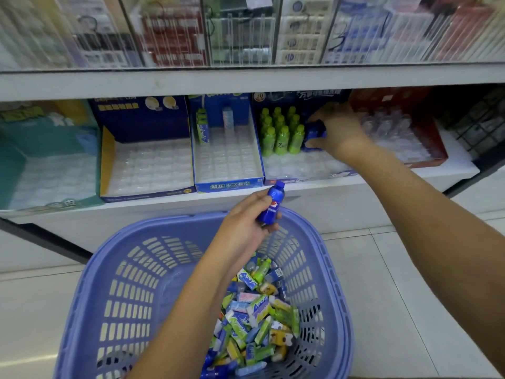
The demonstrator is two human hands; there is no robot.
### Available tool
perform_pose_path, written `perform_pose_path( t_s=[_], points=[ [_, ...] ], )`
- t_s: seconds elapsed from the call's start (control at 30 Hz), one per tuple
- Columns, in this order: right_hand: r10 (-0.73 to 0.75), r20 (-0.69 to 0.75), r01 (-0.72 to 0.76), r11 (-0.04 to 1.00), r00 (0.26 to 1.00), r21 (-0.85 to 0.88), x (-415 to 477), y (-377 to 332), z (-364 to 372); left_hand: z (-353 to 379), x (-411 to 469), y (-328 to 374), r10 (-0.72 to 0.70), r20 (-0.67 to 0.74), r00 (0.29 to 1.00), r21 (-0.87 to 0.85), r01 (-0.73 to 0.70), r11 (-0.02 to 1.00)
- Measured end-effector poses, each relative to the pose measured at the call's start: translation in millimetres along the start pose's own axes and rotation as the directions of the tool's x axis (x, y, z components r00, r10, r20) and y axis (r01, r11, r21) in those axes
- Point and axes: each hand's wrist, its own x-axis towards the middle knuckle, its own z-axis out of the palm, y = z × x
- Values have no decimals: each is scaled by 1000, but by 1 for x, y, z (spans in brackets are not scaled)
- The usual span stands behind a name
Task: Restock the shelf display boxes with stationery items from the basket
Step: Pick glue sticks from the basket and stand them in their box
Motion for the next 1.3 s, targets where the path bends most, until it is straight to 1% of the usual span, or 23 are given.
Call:
perform_pose_path(
  t_s=[0.03, 0.07, 0.1, 0.13, 0.17, 0.2, 0.23, 0.27, 0.33, 0.37, 0.4, 0.47, 0.5, 0.57, 0.63, 0.77, 0.97, 1.03, 1.1, 1.17, 1.23, 1.27, 1.3],
  points=[
    [10, -84, 1, 992, 996, 128, -12, -4, 3, 4, 3, 0, 49, -31, 998, 50, -47, 998],
    [48, -148, 2, 947, 988, 321, -28, -9, 4, 7, 7, -1, 108, -57, 992, 122, -101, 987],
    [97, -143, -4, 842, 985, 540, -45, -15, 4, 10, 10, -2, 176, -70, 982, 205, -159, 966],
    [107, -66, -26, 690, 992, 723, -62, -20, 3, 13, 14, -2, 246, -71, 967, 291, -216, 932],
    [63, 24, -54, 543, 998, 838, -76, -26, 2, 17, 18, -3, 311, -59, 949, 371, -268, 889],
    [5, 82, -76, 431, 997, 899, -88, -30, 1, 21, 22, -3, 366, -38, 930, 434, -315, 844],
    [-35, 103, -84, 357, 994, 930, -97, -32, 1, 25, 26, -2, 411, -15, 912, 475, -355, 805],
    [-42, 102, -84, 313, 994, 946, -101, -33, 1, 29, 30, -2, 444, 6, 896, 502, -386, 774],
    [10, 81, -81, 277, 997, 957, -101, -29, -1, 36, 37, -1, 475, 50, 879, 551, -420, 721],
    [54, 62, -75, 283, 997, 956, -97, -24, -1, 38, 41, -1, 482, 75, 873, 617, -420, 665],
    [115, 29, -66, 325, 993, 943, -92, -17, -1, 39, 46, -3, 481, 108, 870, 715, -404, 571],
    [263, -91, -63, 522, 960, 851, -79, 1, -2, 38, 54, -8, 430, 188, 883, 888, -340, 310],
    [317, -165, -76, 628, 934, 775, -72, 11, -3, 36, 57, -11, 385, 230, 894, 932, -316, 178],
    [349, -257, -112, 760, 901, 640, -62, 28, 0, 32, 59, -19, 301, 312, 901, 949, -311, -51],
    [327, -260, -150, 836, 908, 528, -55, 40, 6, 27, 60, -24, 288, 358, 888, 932, -320, -171],
    [258, -218, -158, 907, 941, 391, -42, 51, 11, 22, 63, -25, 296, 393, 870, 916, -341, -213],
    [304, -57, -248, 860, 951, 446, -30, 48, 2, 22, 61, -24, 258, 385, 886, 915, -330, -232],
    [300, -17, -263, 860, 954, 438, -31, 44, -4, 23, 59, -20, 243, 390, 888, 915, -344, -213],
    [295, -7, -273, 892, 955, 360, -37, 37, -8, 20, 50, -20, 273, 396, 877, 918, -383, -102],
    [281, -116, -233, 920, 953, 316, -52, 23, -7, 12, 36, -24, 353, 362, 862, 908, -412, 75],
    [221, -191, -141, 922, 956, 361, -74, -2, 2, -7, 22, -33, 433, 290, 853, 903, -394, 172],
    [177, -133, -115, 919, 975, 376, -86, -16, 10, -21, 17, -40, 439, 246, 864, 914, -358, 193],
    [120, -14, -105, 918, 993, 382, -97, -31, 21, -38, 13, -48, 413, 188, 891, 933, -294, 209]
  ],
)
